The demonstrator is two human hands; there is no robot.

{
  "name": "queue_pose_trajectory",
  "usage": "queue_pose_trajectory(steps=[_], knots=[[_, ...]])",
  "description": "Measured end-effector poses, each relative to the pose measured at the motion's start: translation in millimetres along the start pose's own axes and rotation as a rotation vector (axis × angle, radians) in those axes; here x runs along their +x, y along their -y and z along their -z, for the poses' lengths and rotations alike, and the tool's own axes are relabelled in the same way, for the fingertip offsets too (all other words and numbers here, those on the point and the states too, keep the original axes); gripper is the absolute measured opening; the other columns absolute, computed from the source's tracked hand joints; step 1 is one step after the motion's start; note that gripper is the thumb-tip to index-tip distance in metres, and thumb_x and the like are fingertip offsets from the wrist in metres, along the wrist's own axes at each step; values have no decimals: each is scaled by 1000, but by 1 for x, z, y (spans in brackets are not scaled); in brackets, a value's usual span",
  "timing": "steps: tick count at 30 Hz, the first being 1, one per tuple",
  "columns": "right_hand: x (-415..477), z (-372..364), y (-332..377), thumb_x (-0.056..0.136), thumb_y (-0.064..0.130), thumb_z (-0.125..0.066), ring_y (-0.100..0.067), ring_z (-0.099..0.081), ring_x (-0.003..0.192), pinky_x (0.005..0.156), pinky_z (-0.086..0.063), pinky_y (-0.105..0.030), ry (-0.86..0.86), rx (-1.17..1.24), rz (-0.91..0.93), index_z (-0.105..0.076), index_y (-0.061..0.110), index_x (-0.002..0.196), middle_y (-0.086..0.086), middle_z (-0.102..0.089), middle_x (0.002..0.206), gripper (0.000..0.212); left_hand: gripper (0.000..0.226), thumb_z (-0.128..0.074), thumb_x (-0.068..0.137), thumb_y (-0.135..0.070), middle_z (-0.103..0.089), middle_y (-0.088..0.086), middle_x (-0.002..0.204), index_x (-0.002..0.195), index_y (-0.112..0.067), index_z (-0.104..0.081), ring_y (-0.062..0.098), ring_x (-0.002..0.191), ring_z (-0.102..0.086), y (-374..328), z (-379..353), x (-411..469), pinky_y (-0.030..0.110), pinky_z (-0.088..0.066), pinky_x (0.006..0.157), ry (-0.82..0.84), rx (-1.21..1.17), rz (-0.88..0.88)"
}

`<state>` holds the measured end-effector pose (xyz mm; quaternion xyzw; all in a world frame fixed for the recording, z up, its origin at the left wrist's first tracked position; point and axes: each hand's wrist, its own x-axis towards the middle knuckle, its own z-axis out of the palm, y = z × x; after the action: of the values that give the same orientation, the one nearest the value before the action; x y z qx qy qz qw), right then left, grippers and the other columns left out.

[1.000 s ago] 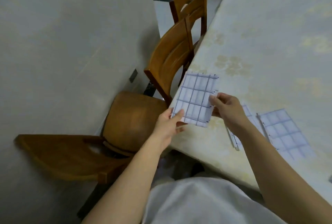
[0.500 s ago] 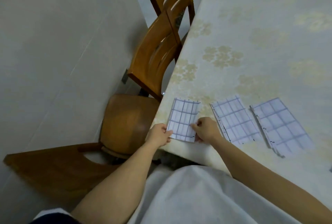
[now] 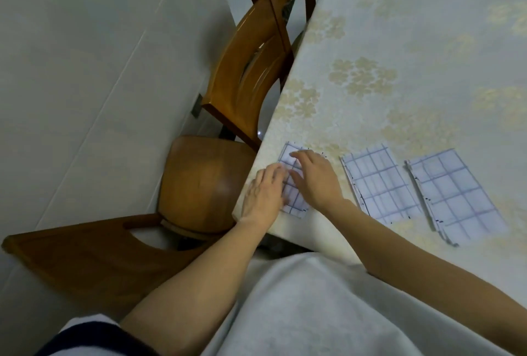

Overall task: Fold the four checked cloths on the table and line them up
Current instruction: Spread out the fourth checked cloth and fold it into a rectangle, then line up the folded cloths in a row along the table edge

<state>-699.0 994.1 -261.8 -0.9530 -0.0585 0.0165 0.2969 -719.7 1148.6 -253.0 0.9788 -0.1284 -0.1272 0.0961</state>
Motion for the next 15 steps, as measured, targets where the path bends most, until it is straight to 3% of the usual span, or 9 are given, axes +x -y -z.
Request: queue_pose_trajectory(steps=[3, 6, 12, 15], knots=[[13, -17, -6, 103, 35, -47, -26, -20, 150, 122, -14, -39, 232, -125, 47, -30, 14, 154, -7, -27, 162, 57, 84, -70, 92, -33, -14, 0, 166, 158, -21, -20, 22, 150, -18, 1, -1, 10, 38, -27, 119, 168, -58, 91], [11, -27, -24, 106, 46, -28, -21, 11, 152, 122, 7, -36, 394, -234, 92, -3, 17, 159, -2, 4, 166, 65, 87, -65, 94, -45, -10, 0, 168, 160, -24, -12, 23, 153, -12, 8, 0, 10, 39, -22, 122, 271, -70, 126], [12, -27, -32, 105, 51, -21, -18, 18, 151, 122, 11, -35, 413, -263, 135, 3, 19, 158, -1, 10, 166, 67, 84, -63, 94, -48, -19, 5, 163, 159, -20, -19, 26, 143, -27, -2, 5, 13, 39, -32, 114, 252, 76, 94], [14, -16, -21, 104, 46, -35, -19, 12, 152, 120, 11, -33, 413, -183, 86, -3, 18, 159, -2, 6, 166, 69, 81, -68, 89, -52, -27, 4, 156, 152, -17, -32, 27, 136, -34, -8, 15, 20, 40, -33, 109, 245, 180, 93]])
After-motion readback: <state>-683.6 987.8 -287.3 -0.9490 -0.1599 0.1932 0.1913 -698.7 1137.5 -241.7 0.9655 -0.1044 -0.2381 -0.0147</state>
